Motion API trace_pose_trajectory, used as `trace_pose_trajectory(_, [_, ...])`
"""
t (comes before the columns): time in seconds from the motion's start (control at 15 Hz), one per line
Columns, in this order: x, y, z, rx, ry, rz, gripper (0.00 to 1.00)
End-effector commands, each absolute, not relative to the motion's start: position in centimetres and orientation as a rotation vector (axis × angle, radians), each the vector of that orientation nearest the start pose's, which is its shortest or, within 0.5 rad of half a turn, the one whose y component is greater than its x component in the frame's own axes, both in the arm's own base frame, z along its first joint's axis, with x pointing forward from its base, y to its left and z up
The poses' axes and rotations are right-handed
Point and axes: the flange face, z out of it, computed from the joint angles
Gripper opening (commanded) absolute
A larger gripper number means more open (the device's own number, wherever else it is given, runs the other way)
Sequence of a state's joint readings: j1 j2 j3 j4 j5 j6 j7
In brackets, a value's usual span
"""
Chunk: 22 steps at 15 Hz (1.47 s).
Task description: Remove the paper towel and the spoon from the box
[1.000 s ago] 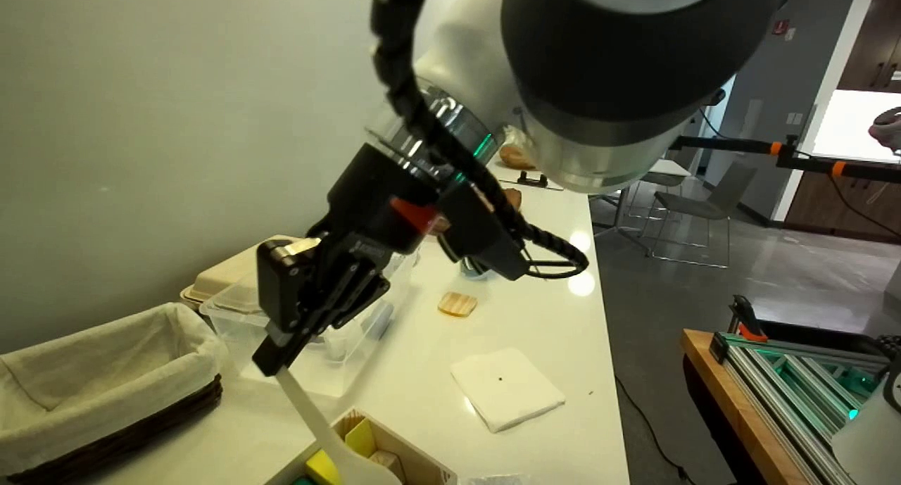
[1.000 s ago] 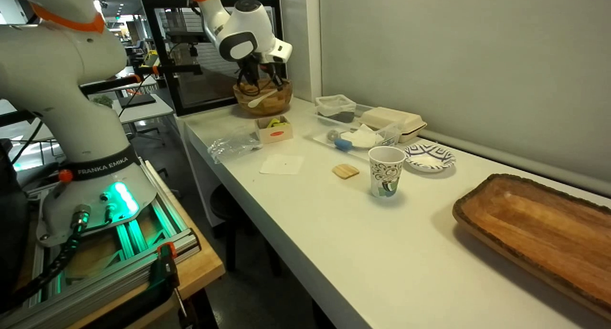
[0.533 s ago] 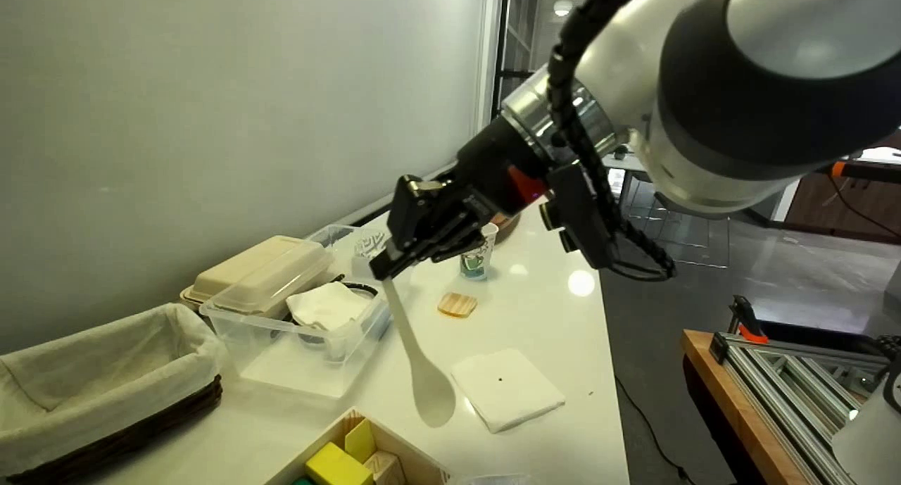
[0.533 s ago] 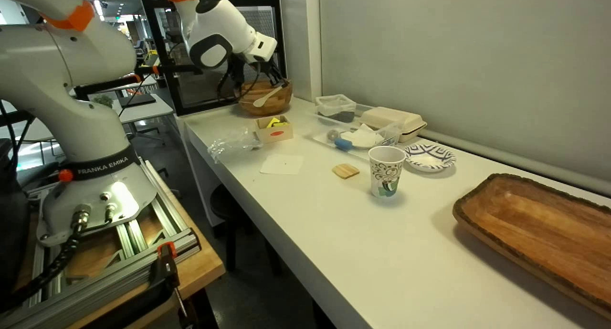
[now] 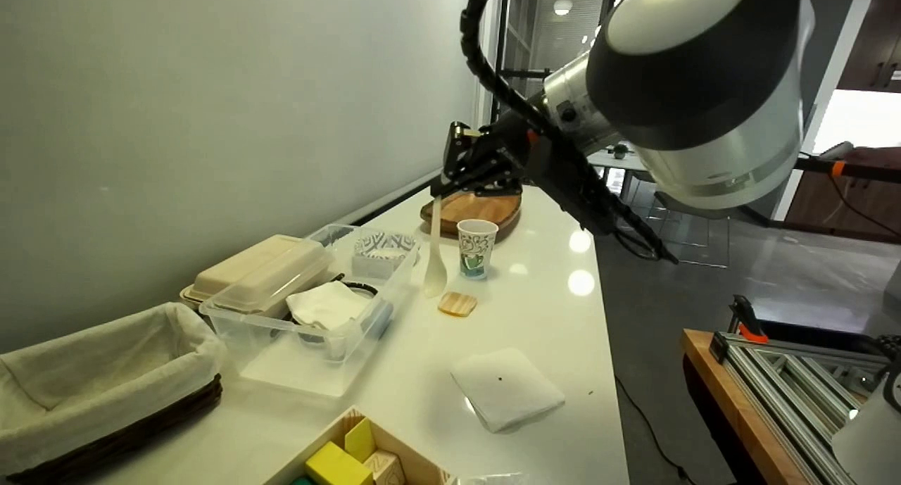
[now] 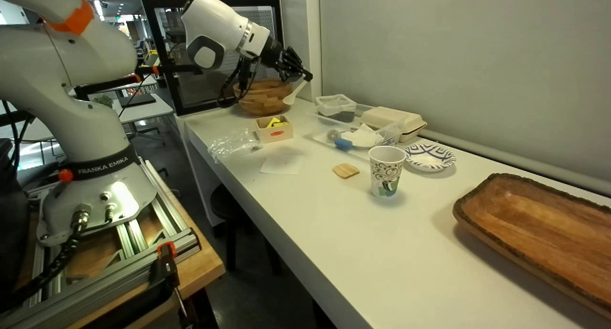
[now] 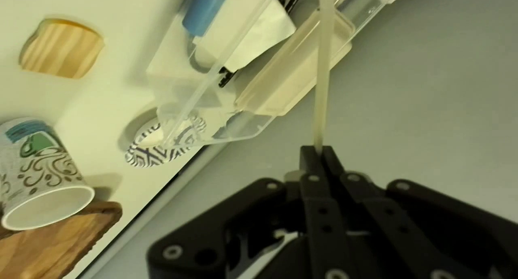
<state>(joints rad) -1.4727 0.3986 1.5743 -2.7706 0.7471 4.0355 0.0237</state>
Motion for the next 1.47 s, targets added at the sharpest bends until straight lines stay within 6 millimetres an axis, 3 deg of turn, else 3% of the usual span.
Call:
trace_pose_trajectory(0.0, [38.9, -6.9, 31.0, -2.234, 1.370, -1.380, 0.01])
trace_pose_trajectory(0.2, [38.6, -7.5, 29.5, -2.164, 1.411, -1.353, 0.01])
trace_pose_trajectory(0.27, [38.9, -7.4, 31.1, -2.208, 1.382, -1.410, 0.01])
trace_pose_trajectory(0.67, [39.2, -7.6, 31.0, -2.202, 1.385, -1.405, 0.04])
trace_pose_trajectory(0.87, [40.5, -5.4, 29.6, -2.249, 1.220, -1.214, 0.01])
trace_pose_trajectory(1.07, [41.2, -4.4, 27.8, -2.251, 1.110, -1.052, 0.01])
trace_pose_trajectory(1.4, [41.1, -6.2, 25.3, -2.229, 1.042, -0.772, 0.01])
